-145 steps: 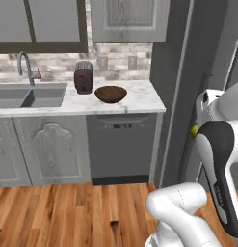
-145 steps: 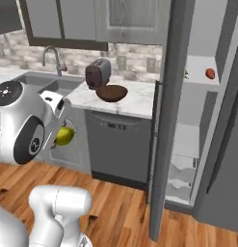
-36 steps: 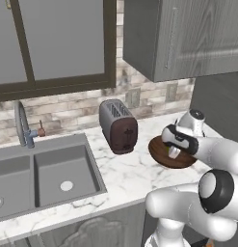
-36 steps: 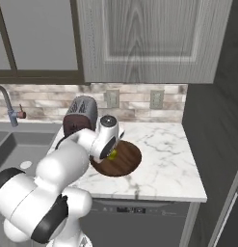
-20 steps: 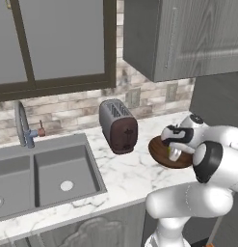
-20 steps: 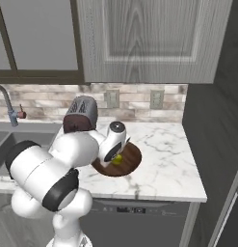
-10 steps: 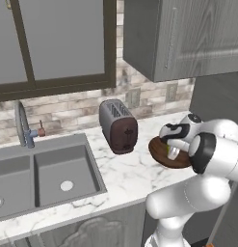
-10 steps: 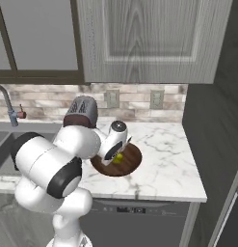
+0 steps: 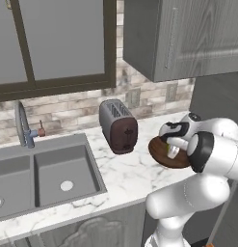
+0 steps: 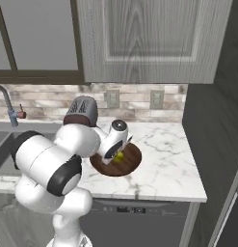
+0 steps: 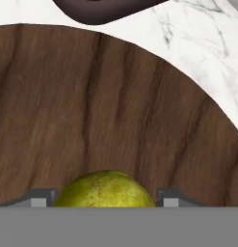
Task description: Take the fish, sweet potato, and pear from the freezer and place them in the bowl on the counter.
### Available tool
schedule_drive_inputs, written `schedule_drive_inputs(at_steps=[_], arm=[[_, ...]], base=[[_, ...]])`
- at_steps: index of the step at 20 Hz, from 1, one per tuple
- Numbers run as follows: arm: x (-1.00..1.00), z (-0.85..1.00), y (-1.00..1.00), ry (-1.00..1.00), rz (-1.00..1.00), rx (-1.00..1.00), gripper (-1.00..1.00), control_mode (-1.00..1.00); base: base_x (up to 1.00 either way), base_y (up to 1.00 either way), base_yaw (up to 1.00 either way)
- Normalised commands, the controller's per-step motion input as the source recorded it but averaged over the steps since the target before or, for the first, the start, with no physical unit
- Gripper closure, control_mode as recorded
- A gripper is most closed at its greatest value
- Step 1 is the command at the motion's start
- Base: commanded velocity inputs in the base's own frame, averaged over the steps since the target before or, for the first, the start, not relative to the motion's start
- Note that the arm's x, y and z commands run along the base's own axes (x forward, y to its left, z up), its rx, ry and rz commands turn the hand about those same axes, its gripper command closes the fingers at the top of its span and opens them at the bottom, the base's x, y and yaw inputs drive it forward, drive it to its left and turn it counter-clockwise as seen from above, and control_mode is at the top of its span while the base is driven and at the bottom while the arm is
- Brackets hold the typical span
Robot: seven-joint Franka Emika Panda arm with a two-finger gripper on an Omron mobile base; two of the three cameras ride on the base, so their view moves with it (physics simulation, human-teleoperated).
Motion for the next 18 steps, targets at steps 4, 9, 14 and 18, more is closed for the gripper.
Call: schedule_drive_inputs(at_steps=[4,9,14,18], arm=[[-0.26,0.05,0.00,-0.11,0.00,0.00,-1.00,-1.00],[-0.16,0.20,0.00,-0.08,0.00,0.00,-1.00,-1.00],[-0.02,0.15,0.00,-0.07,-0.01,0.00,-1.00,-1.00],[-0.01,0.29,0.00,-0.08,-0.01,0.00,-1.00,-1.00]], base=[[0.00,0.00,0.00],[0.00,0.00,0.00],[0.00,0.00,0.00],[0.00,0.00,0.00]])
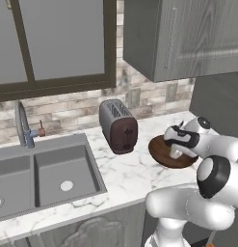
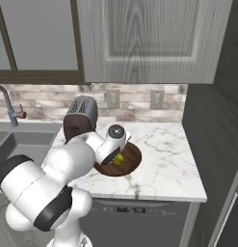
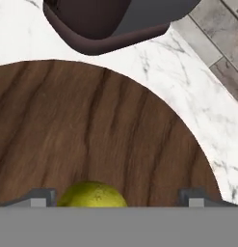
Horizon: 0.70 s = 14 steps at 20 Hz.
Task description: Take the fish, sweet potato, and pear from the freezer and place them in the bowl on the counter.
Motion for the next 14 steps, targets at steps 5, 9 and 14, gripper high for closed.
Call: schedule_drive_inputs(at_steps=[5,9,14], arm=[[-0.32,0.57,0.00,-0.09,0.00,0.00,-1.00,-1.00],[-0.39,0.82,0.02,0.00,0.00,-0.06,-1.00,-1.00],[-0.36,0.85,0.00,0.00,0.00,-0.10,-1.00,-1.00]], base=[[0.00,0.00,0.00],[0.00,0.00,0.00],[0.00,0.00,0.00]])
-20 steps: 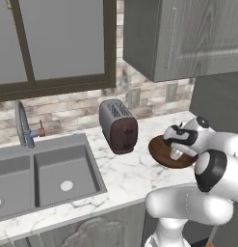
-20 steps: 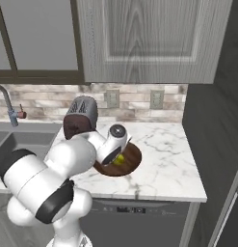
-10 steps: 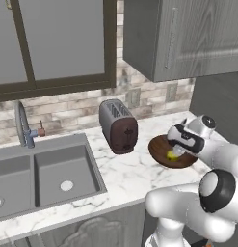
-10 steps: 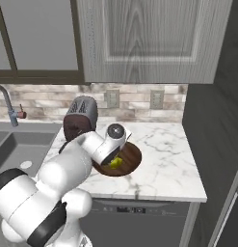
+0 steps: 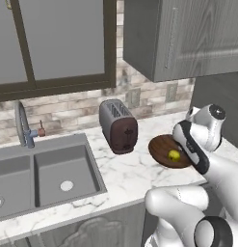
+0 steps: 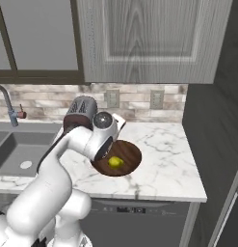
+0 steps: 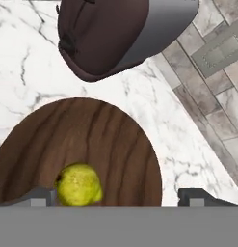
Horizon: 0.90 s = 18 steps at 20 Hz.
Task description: Take the fish, sweet potato, and pear from the freezer and place them in the bowl on the counter.
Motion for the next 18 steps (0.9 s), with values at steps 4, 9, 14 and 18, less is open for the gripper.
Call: schedule_drive_inputs(at_steps=[4,9,14,18], arm=[[-0.43,0.72,0.00,0.00,0.00,-0.12,-1.00,-1.00],[-0.65,0.81,0.00,0.00,0.00,-0.20,-1.00,-1.00],[-0.74,0.70,0.00,0.00,0.01,-0.15,-1.00,-1.00],[-0.72,0.60,0.05,-0.02,0.06,-0.09,-1.00,-1.00]], base=[[0.00,0.00,0.00],[0.00,0.00,0.00],[0.00,0.00,0.00],[0.00,0.00,0.00]])
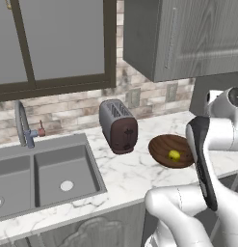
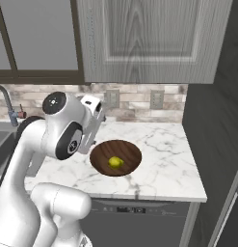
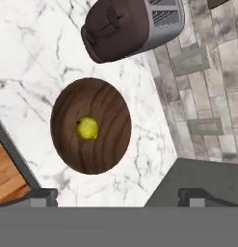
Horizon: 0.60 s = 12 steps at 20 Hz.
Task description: Take the fish, sweet potato, and pear from the freezer and place them in the bowl on the counter.
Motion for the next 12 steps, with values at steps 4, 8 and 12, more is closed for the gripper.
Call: schedule_drive_inputs(at_steps=[4,8,12], arm=[[-0.70,0.62,0.08,-0.06,0.14,-0.01,-1.00,-1.00],[-0.61,0.59,0.13,-0.12,0.19,-0.01,-1.00,-1.00],[-0.23,0.30,0.47,-0.17,0.16,-0.07,-1.00,-1.00]], base=[[0.00,0.00,0.00],[0.00,0.00,0.00],[0.00,0.00,0.00]])
